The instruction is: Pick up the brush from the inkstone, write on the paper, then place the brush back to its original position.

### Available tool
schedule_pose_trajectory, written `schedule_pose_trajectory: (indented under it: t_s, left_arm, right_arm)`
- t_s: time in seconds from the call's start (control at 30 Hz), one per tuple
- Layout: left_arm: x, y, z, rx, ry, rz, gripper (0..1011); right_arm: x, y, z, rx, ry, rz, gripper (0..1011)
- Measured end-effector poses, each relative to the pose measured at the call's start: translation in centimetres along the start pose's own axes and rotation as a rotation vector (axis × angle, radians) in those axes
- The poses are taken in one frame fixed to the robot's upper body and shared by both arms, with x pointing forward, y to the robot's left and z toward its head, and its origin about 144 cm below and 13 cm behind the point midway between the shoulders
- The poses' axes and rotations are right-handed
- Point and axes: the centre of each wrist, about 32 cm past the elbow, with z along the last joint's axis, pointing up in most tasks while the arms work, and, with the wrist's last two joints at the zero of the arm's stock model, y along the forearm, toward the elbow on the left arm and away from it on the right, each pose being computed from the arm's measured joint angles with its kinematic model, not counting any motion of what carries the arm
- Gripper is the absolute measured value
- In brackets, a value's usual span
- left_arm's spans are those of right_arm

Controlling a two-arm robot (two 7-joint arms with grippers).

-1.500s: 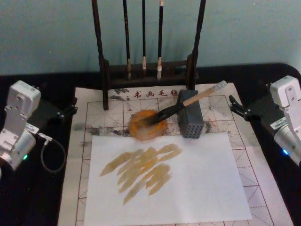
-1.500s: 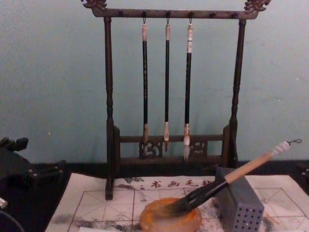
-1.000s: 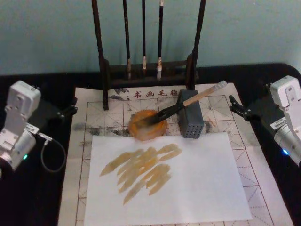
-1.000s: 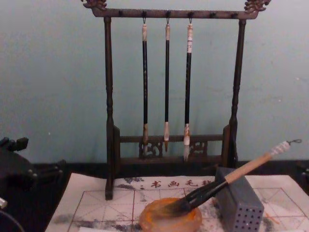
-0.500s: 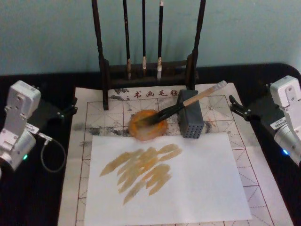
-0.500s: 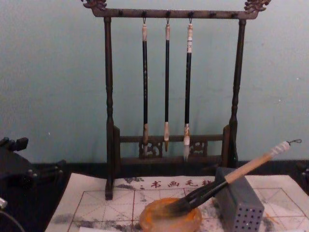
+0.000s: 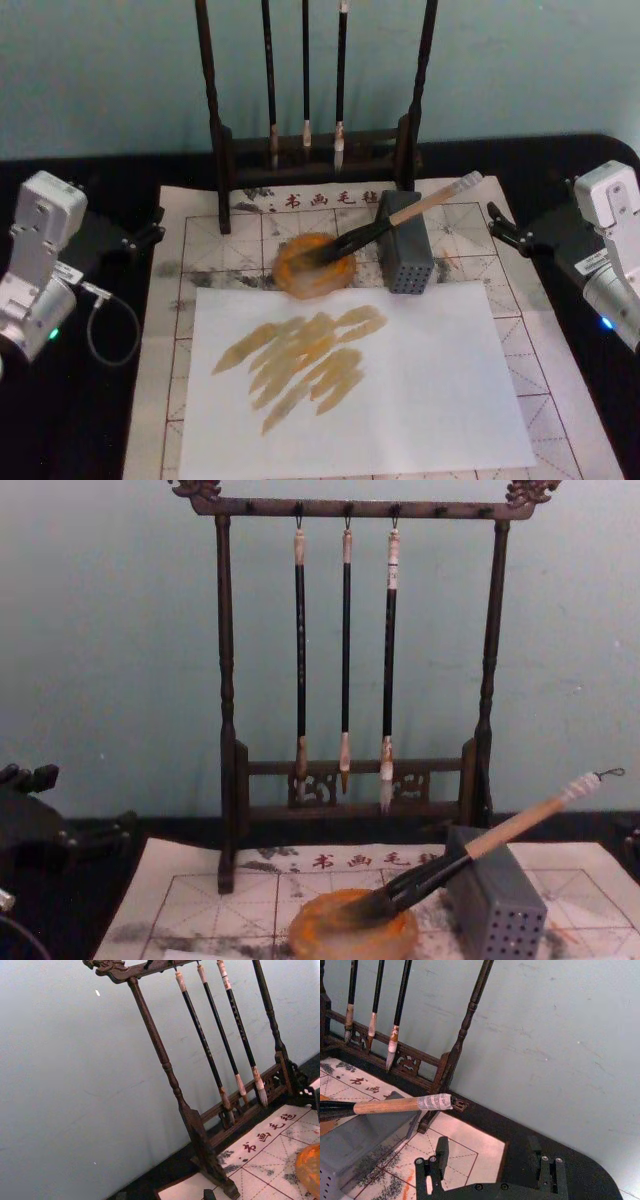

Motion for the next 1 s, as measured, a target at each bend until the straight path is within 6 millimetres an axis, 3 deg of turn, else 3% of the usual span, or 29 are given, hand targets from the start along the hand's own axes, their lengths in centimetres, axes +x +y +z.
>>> schedule_pose_trajectory:
  t_s: [0.4, 1.0]
  left_arm:
    - [0.0, 0.0, 0.0, 0.000, 0.000, 0.000, 1001]
    - [0.0, 0.0, 0.0, 0.000, 0.000, 0.000, 1001]
  right_arm:
    - [0.1, -0.1, 0.0, 0.003, 0.010, 0.000, 1000]
    - [0.2, -2.1, 0.2, 0.030, 0.330, 0.082, 1000]
